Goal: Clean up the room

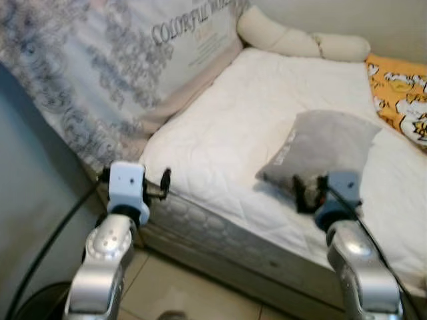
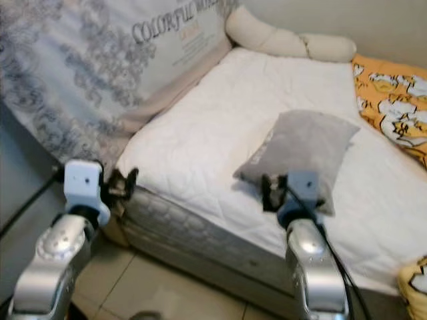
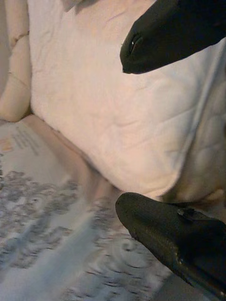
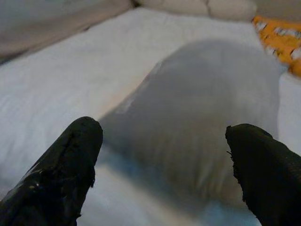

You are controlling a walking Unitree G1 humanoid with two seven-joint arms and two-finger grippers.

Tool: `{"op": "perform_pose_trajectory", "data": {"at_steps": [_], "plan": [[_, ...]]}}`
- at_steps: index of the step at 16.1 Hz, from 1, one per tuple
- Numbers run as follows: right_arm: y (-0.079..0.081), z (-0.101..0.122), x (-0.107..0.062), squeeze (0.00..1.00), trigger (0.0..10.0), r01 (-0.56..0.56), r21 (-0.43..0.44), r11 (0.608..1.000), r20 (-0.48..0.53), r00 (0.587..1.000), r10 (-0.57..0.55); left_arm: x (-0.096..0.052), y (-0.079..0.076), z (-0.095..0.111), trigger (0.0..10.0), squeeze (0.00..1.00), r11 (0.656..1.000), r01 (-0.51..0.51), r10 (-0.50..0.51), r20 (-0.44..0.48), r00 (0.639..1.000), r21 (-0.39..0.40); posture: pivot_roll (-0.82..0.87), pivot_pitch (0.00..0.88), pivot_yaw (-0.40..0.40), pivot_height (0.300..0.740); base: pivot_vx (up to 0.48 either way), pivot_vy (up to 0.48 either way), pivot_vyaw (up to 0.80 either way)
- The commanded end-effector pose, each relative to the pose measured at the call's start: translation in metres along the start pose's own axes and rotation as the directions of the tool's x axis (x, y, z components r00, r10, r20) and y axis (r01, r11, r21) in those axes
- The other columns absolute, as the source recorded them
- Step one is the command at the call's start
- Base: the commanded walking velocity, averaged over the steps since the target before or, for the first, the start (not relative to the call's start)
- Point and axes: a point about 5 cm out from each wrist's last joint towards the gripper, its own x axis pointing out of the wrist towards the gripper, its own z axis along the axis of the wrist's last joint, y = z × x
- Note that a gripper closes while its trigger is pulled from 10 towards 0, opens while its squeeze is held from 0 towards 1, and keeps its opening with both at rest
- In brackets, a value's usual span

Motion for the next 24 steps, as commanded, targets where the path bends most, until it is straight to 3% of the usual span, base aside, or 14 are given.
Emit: {"op": "perform_pose_trajectory", "data": {"at_steps": [1,17,24], "plan": [[0.006,0.005,0.001,0.0,10.0,-0.017,0.007,1.0,0.021,1.0,0.017,-0.001,0.005,0.001,10.0,0.0,1.0,-0.015,0.015,0.003,1.0,0.013,0.09,0.0,-0.018,0.74,0.289,0.0,0.0],[-0.004,0.008,0.005,0.0,10.0,0.035,0.002,0.999,0.055,0.998,-0.035,0.014,0.008,0.005,10.0,0.0,0.999,0.025,-0.026,0.028,0.999,0.028,0.05,0.0,0.034,0.74,0.316,0.0,0.0],[-0.003,0.01,0.009,0.0,10.0,0.002,-0.024,1.0,0.048,0.999,-0.001,0.01,0.003,-0.001,10.0,0.0,1.0,0.014,-0.014,0.018,1.0,0.015,0.06,0.0,-0.005,0.74,0.366,0.0,-0.59]]}}
